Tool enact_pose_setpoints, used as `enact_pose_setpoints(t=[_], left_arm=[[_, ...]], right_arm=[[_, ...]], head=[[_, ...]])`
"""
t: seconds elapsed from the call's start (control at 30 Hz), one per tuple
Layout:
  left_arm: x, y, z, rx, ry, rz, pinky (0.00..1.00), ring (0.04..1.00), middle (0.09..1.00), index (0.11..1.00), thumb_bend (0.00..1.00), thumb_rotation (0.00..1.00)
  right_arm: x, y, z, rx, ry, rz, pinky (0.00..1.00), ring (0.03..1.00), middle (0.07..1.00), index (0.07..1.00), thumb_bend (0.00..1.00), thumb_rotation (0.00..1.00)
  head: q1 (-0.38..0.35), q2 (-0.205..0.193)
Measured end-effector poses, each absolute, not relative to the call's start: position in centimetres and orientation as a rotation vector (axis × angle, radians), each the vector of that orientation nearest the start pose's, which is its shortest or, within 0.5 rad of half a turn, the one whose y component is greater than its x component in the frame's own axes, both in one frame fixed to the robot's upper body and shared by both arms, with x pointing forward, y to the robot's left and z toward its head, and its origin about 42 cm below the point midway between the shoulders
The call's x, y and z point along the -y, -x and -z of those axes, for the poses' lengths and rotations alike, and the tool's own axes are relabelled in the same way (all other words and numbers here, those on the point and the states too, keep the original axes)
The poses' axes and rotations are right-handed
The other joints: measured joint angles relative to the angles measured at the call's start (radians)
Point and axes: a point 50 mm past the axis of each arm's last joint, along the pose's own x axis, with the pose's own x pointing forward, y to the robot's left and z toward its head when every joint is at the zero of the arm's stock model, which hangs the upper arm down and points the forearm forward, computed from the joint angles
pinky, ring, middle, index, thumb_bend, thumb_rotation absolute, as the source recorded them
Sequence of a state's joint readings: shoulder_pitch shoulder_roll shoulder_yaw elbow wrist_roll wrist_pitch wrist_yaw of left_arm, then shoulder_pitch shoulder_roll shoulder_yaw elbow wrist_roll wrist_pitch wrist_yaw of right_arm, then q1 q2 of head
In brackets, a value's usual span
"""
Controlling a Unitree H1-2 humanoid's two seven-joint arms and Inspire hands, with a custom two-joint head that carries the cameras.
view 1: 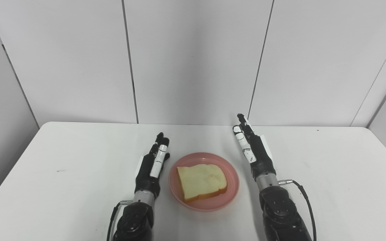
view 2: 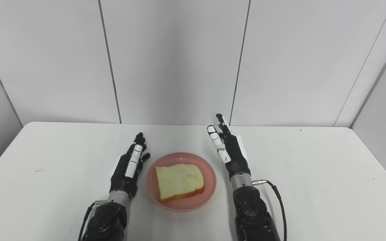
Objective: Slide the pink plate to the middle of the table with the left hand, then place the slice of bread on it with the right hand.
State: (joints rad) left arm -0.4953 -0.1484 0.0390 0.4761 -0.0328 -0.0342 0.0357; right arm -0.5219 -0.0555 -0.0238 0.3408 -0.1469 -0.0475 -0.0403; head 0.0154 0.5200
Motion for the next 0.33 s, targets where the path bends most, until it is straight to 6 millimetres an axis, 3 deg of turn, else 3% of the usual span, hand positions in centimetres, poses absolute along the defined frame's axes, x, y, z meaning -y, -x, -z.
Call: enact_pose_setpoints(t=[0.33], left_arm=[[-10.68,-42.79,-14.1,0.013,0.149,0.105,1.0,1.0,0.999,0.955,0.78,0.83]], right_arm=[[18.65,-44.26,-18.01,0.2,0.237,-0.054,0.91,0.964,0.968,0.932,0.79,1.0]], head=[[-0.003,0.0]])
